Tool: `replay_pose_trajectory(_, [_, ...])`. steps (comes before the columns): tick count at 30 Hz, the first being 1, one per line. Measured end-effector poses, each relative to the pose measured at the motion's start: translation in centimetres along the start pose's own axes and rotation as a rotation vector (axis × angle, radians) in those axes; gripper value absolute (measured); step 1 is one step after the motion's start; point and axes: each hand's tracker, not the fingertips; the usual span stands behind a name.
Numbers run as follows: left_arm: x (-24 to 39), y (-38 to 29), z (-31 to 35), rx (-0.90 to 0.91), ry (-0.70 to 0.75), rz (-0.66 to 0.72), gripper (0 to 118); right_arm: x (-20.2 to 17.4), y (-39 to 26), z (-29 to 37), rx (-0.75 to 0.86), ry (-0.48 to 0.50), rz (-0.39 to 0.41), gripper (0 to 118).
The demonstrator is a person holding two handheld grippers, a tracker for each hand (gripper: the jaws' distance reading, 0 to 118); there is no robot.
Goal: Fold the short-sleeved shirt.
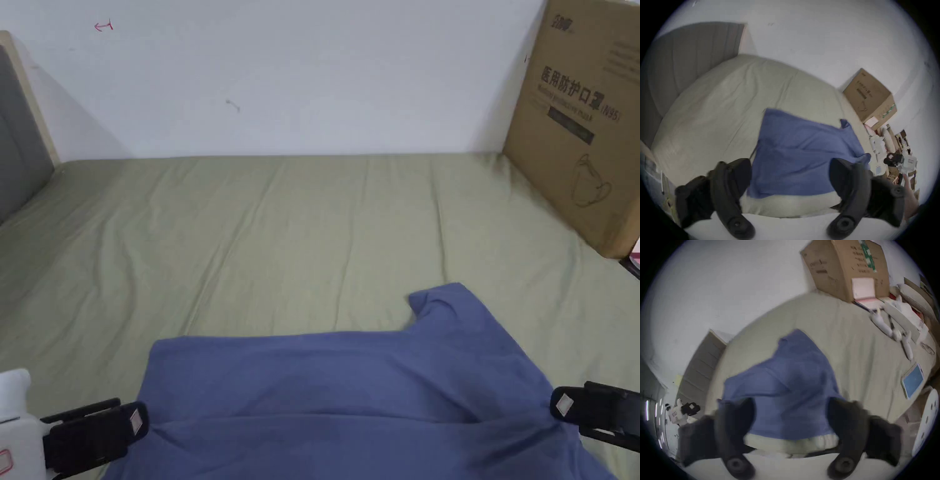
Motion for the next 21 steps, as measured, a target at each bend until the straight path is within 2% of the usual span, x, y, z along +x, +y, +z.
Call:
replay_pose_trajectory(1, [1.0,0.9,0.3,0.026,-0.014,-0.031,46,-1.4,0.5,0.3,0.043,0.034,0.03,33])
replay_pose_trajectory(2, [1.8,1.7,0.3,0.047,-0.023,-0.06,3,-2.6,1.1,0.4,0.086,0.041,0.055,5])
replay_pose_trajectory(4, [3.6,3.6,-0.7,0.039,0.028,-0.158,0,-4.4,2.8,-0.2,0.146,0.081,0.076,1])
replay_pose_trajectory(6, [4.7,5.6,-2.1,0.003,0.011,-0.218,0,-5.5,4.6,-1.5,0.132,0.221,0.048,0])
replay_pose_trajectory(7, [4.7,6.4,-3.2,0.013,-0.004,-0.24,0,-6.0,5.3,-2.4,0.137,0.259,0.033,0])
replay_pose_trajectory(10, [3.5,9.4,-7.1,0.011,0.057,-0.219,0,-6.4,7.4,-5.7,0.109,0.26,0.035,0])
replay_pose_trajectory(13, [-0.5,12.6,-14.4,-0.169,0.088,-0.189,0,-6.6,8.4,-9.0,0.046,0.287,0.017,0])
replay_pose_trajectory(16, [-3.5,13.9,-21.0,-0.274,0.14,-0.229,0,-6.4,8.4,-11.7,0.002,0.312,-0.002,0])
replay_pose_trajectory(17, [-4.5,14.3,-23.0,-0.322,0.155,-0.235,3,-6.4,8.3,-12.4,-0.007,0.3,0.001,1])
replay_pose_trajectory(18, [-5.4,14.3,-24.7,-0.37,0.177,-0.224,40,-6.2,8.1,-13.1,-0.027,0.283,0.008,0])
replay_pose_trajectory(19, [-6.0,13.8,-25.9,-0.41,0.193,-0.227,83,-6.0,7.9,-13.7,-0.046,0.28,0.011,0])
replay_pose_trajectory(20, [-6.7,13.3,-27.1,-0.438,0.201,-0.232,100,-5.8,7.7,-14.3,-0.063,0.273,0.014,0])
replay_pose_trajectory(21, [-7.3,12.9,-28.2,-0.434,0.214,-0.254,98,-5.5,7.4,-14.8,-0.075,0.258,0.017,0])
